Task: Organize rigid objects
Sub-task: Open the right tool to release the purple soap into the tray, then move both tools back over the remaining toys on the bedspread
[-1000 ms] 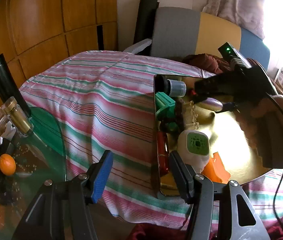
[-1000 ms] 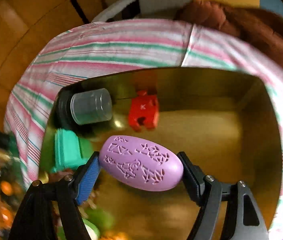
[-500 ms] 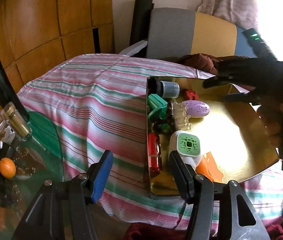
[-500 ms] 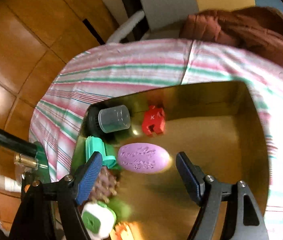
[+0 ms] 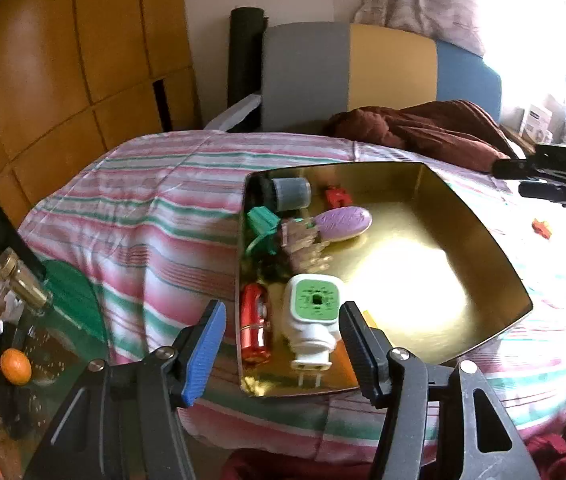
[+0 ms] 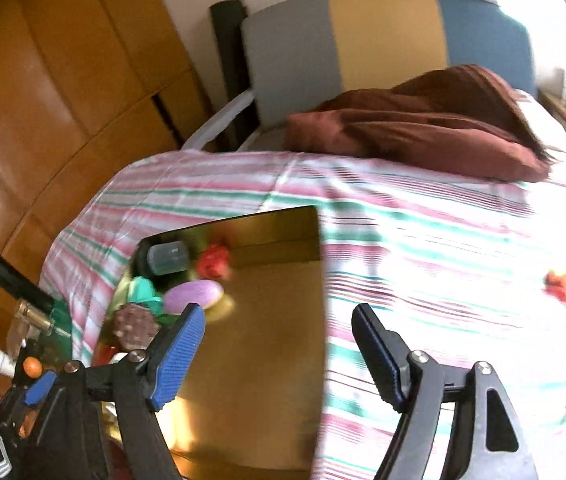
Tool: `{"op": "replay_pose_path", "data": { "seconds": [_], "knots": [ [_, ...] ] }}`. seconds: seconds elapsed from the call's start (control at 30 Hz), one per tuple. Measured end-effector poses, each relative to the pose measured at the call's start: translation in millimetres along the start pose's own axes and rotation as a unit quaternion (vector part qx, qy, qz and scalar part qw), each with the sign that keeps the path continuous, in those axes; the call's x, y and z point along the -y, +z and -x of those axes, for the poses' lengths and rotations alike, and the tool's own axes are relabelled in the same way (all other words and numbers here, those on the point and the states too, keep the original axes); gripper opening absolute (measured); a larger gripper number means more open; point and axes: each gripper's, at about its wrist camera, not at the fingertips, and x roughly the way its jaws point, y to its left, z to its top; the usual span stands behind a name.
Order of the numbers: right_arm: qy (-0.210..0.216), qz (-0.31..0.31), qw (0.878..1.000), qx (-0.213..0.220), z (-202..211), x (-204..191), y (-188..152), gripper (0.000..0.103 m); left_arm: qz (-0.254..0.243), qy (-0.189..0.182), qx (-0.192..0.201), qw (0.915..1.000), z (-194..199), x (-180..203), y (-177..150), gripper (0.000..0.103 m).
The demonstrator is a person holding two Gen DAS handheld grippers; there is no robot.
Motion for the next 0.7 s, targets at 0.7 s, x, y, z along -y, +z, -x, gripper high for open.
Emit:
{"op": "replay_pose_path", "data": {
  "seconds": [0.7],
  "knots": [
    [-0.169,-0.196,0.965,0.045,68.8,226.4,-34.2,0.077,-0.086,-0.042,0.014,0.9953,3.8,71.9,21.5,0.068]
  ]
}}
